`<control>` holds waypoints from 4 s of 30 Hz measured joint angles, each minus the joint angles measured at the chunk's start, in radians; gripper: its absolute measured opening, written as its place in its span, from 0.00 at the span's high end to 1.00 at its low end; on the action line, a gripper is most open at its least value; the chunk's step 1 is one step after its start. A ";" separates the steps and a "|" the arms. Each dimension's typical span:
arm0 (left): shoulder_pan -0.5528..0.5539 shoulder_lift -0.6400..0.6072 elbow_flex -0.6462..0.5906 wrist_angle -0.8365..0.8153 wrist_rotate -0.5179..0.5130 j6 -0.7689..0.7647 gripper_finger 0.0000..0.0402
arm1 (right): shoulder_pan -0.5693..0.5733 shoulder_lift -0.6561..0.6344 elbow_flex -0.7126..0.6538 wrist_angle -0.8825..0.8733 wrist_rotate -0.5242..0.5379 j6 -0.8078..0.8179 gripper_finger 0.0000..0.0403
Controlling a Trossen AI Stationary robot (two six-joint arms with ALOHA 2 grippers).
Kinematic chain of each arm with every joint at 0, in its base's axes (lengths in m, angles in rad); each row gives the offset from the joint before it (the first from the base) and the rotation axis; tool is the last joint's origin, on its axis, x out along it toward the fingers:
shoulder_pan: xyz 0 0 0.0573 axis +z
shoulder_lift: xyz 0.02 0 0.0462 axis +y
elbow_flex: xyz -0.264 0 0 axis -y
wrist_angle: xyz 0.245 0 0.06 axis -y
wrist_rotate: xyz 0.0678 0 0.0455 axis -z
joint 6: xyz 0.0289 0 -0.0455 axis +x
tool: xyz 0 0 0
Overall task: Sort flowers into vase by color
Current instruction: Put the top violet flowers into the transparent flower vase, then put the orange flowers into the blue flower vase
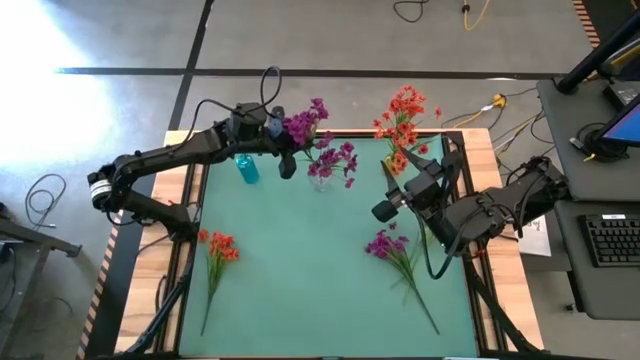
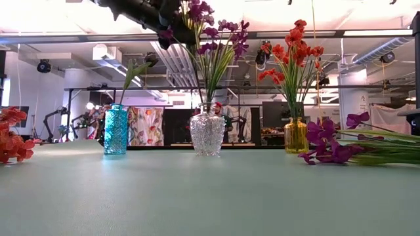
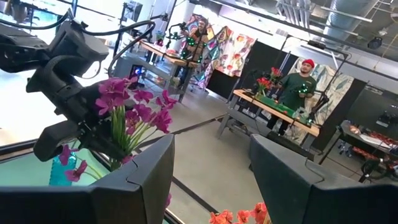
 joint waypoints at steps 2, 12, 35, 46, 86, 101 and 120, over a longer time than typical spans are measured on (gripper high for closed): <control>-0.001 0.000 0.000 0.002 0.000 0.000 0.95 | 0.000 0.000 0.000 0.000 0.000 0.000 0.50; -0.009 0.000 0.000 0.003 0.001 0.008 0.75 | 0.000 0.000 0.000 -0.002 0.000 0.000 0.50; -0.014 -0.116 0.002 -0.143 -0.067 0.031 0.21 | 0.000 0.000 0.000 -0.031 0.000 0.008 0.50; -0.017 -0.126 0.212 -0.381 -0.098 -0.001 0.21 | 0.000 0.000 0.000 -0.042 -0.005 0.008 0.50; -0.981 -0.088 0.104 -0.696 -0.648 -0.880 0.21 | 0.000 0.000 0.000 -0.572 -0.641 0.522 0.50; -1.029 0.028 0.079 -0.742 -0.620 -1.018 0.21 | 0.005 0.002 0.000 -0.629 -0.790 0.631 0.50; -1.096 0.174 0.078 -0.918 -0.455 -1.363 0.21 | 0.012 0.002 0.000 -0.635 -0.818 0.655 0.50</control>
